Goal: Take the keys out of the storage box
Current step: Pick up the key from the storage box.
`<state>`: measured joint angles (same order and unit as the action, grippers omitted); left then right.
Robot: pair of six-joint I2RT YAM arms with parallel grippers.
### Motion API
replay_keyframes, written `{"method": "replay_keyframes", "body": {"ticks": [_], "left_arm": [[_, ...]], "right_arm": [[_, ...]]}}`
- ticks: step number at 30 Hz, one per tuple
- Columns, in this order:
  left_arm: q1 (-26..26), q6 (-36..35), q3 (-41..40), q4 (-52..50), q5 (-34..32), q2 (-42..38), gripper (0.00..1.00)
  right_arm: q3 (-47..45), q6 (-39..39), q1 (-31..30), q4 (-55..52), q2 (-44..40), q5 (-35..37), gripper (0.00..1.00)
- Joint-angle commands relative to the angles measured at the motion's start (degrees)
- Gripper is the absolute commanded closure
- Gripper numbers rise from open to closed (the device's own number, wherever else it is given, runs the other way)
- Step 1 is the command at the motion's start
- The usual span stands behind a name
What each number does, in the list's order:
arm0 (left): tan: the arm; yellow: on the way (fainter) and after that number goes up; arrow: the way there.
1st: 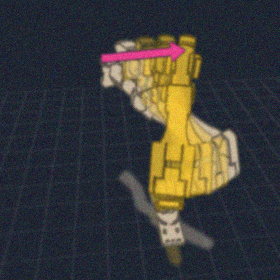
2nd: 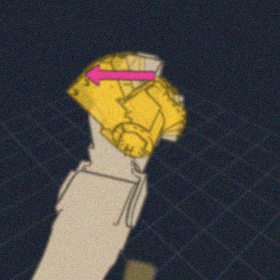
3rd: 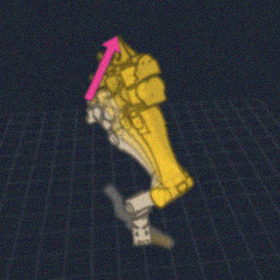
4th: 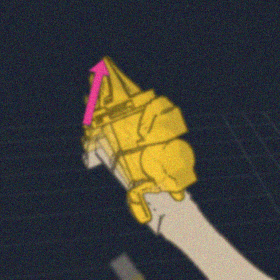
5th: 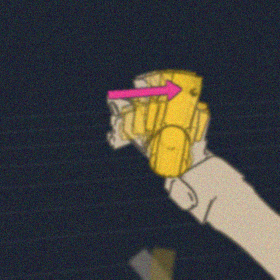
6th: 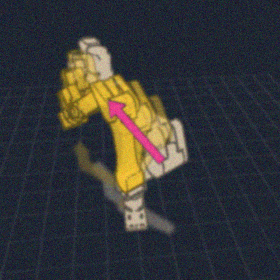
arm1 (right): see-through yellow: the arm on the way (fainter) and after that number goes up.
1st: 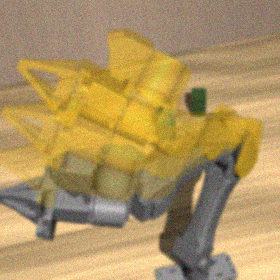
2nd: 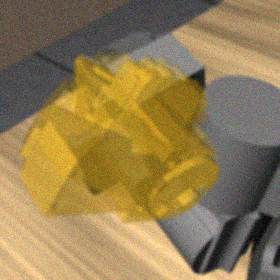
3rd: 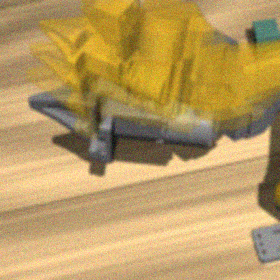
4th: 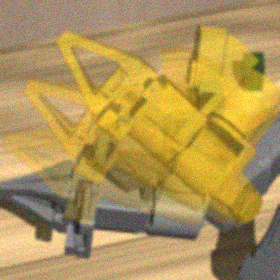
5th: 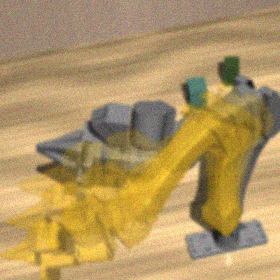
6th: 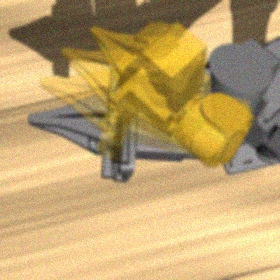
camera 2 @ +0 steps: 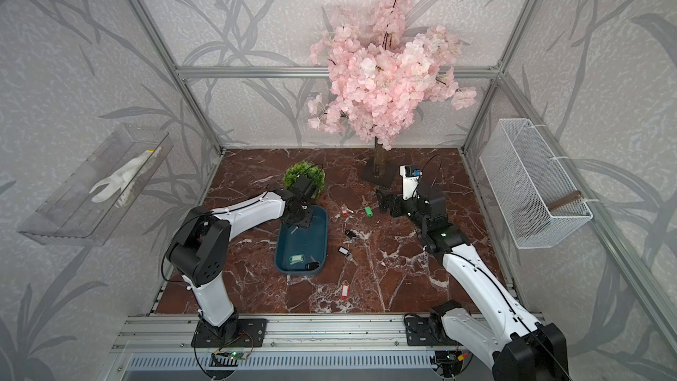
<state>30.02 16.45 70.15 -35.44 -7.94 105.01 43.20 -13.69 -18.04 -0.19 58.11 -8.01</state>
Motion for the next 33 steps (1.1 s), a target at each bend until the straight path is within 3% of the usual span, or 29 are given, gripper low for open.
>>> {"method": "replay_keyframes", "body": {"ticks": [1, 20, 33], "left_arm": [[0.24, -0.76, 1.91, -0.19, -1.12, 1.67, 0.59], [0.27, -0.87, 2.91, 1.56, -4.11, 5.38, 0.78], [0.29, -0.88, 3.35, 2.00, -5.30, 6.24, 0.80]], "right_arm": [[-0.26, -0.55, 0.21, 1.85, 0.23, 0.17, 0.01], [-0.98, -1.42, 0.21, 2.95, 0.89, -0.60, 0.01], [-1.15, -1.65, 0.20, 3.57, 1.75, -1.13, 0.01]]}}
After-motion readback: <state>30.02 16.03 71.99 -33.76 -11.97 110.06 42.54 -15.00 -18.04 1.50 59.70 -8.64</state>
